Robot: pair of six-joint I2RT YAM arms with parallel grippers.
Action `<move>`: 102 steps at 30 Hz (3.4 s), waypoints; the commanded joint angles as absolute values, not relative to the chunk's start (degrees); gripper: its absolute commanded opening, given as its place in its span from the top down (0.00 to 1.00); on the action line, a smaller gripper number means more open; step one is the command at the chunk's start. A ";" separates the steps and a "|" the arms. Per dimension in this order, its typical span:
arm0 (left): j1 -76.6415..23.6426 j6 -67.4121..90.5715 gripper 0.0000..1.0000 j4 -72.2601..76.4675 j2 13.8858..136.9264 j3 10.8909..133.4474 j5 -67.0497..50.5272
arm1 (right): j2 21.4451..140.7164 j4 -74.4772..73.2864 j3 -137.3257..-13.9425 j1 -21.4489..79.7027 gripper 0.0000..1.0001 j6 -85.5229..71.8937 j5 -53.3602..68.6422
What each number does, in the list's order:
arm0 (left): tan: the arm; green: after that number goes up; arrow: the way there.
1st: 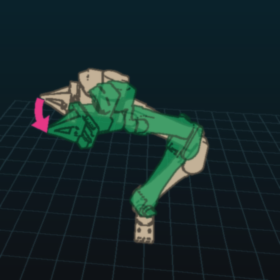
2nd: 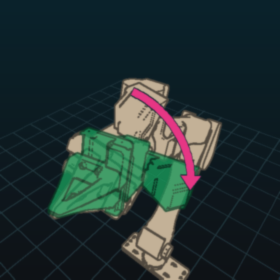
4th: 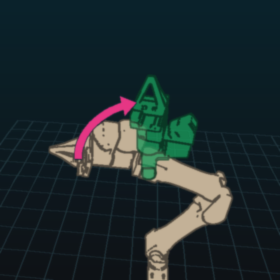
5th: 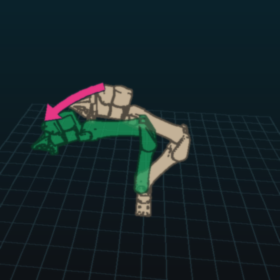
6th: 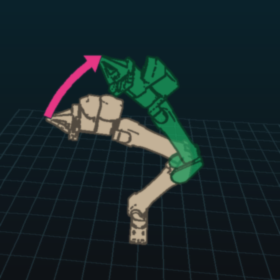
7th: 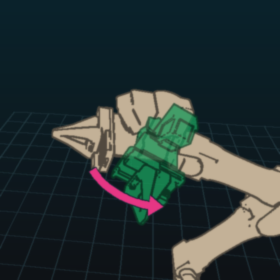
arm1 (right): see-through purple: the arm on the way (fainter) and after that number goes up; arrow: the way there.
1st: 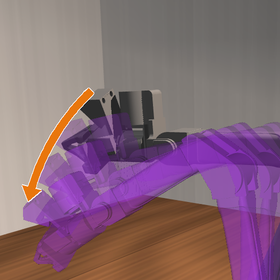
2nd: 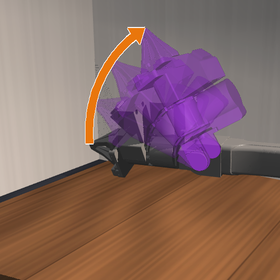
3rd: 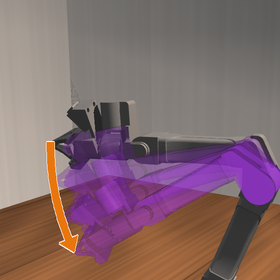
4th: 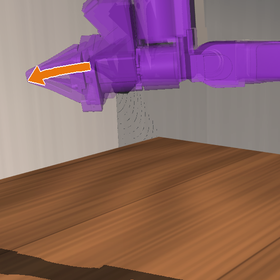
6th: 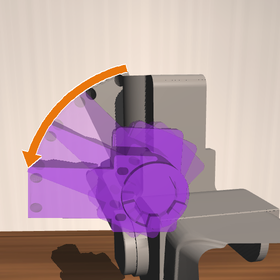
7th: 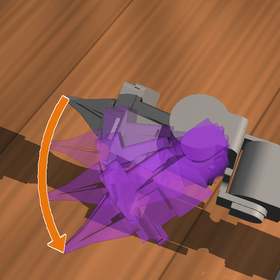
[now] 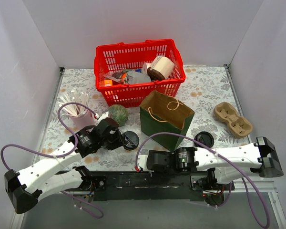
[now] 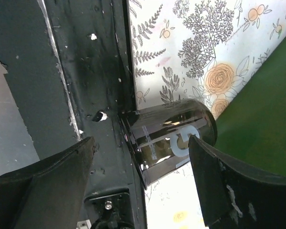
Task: Pack the takeout coffee
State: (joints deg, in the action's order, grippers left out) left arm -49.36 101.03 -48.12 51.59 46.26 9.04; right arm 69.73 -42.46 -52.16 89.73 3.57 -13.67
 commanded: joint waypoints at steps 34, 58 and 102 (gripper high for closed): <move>-49.48 98.17 1.00 -49.75 50.10 49.13 12.65 | 75.50 -47.64 -50.88 94.57 0.86 26.90 -27.34; -49.48 99.67 1.00 -54.49 28.05 52.03 22.85 | 85.95 -32.97 -70.49 69.88 0.99 -13.43 -11.95; -49.48 99.58 1.00 -47.03 33.48 42.71 4.05 | 70.94 -21.97 -60.91 69.79 0.19 -19.60 -26.09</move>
